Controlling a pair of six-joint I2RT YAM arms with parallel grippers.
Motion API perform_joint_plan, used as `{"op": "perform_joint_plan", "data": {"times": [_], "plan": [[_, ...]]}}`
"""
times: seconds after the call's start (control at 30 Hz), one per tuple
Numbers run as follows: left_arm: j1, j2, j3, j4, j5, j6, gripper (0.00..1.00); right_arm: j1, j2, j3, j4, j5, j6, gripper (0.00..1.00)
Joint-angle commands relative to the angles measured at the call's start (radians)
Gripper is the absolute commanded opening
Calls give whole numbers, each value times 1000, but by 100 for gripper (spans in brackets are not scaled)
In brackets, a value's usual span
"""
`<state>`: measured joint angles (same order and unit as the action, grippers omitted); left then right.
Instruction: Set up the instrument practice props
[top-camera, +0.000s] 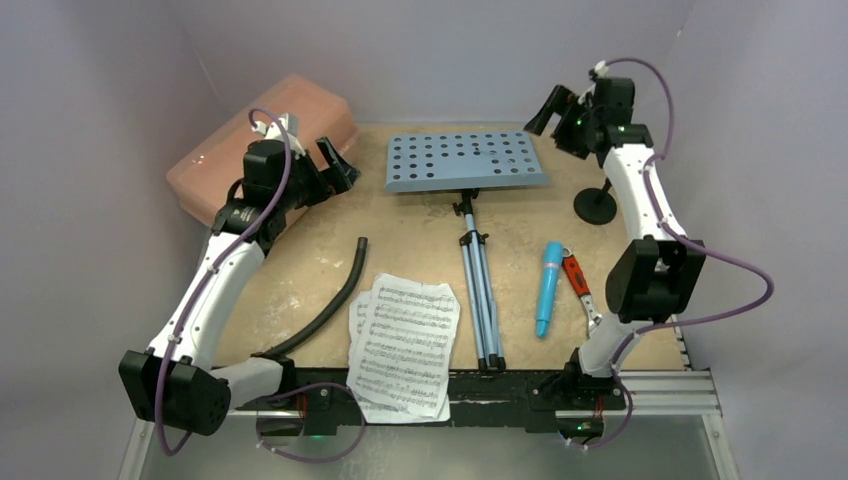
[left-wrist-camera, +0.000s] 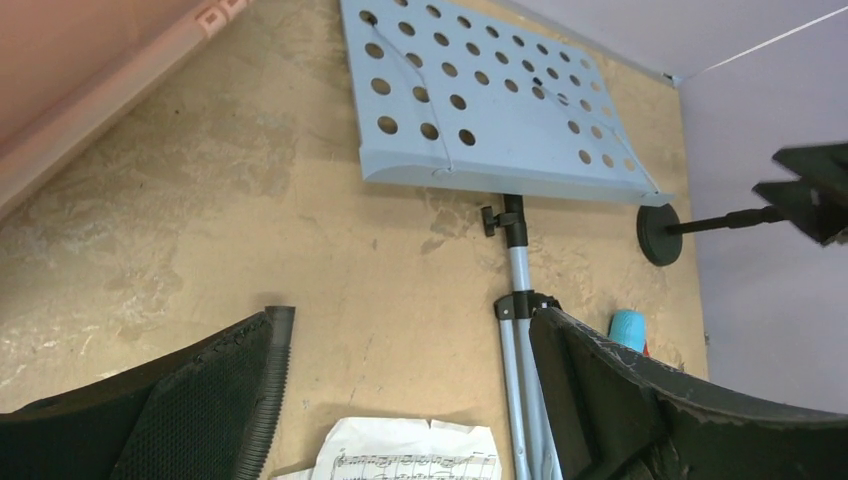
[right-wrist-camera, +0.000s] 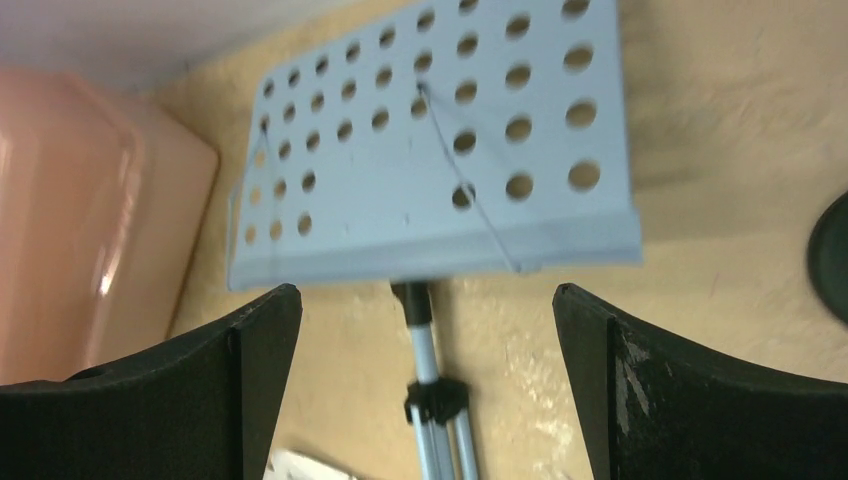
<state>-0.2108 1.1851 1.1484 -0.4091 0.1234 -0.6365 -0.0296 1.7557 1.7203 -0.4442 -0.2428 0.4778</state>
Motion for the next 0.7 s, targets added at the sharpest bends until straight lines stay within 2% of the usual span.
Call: {"op": "perform_joint_plan", "data": {"times": [0.0,0.2,0.4,0.53,0.67], "plan": [[3,35,-36,3,33,-29,99,-1,-142,-223,65,-94,-65,98],[3,105,-93,63,118,-88,99,5,-251,-454,101,-159,-110,98],[-16,161,-180,199,211,-207,98,11,-334,-622,114,-214,-138,98],[-99,222,-176,198,187,-231,97,13,-361,-692,115,-242,-136,98],[-219,300,-145,184,127,-255,97,13,-365,-700,86,-191,-134,98]]}}
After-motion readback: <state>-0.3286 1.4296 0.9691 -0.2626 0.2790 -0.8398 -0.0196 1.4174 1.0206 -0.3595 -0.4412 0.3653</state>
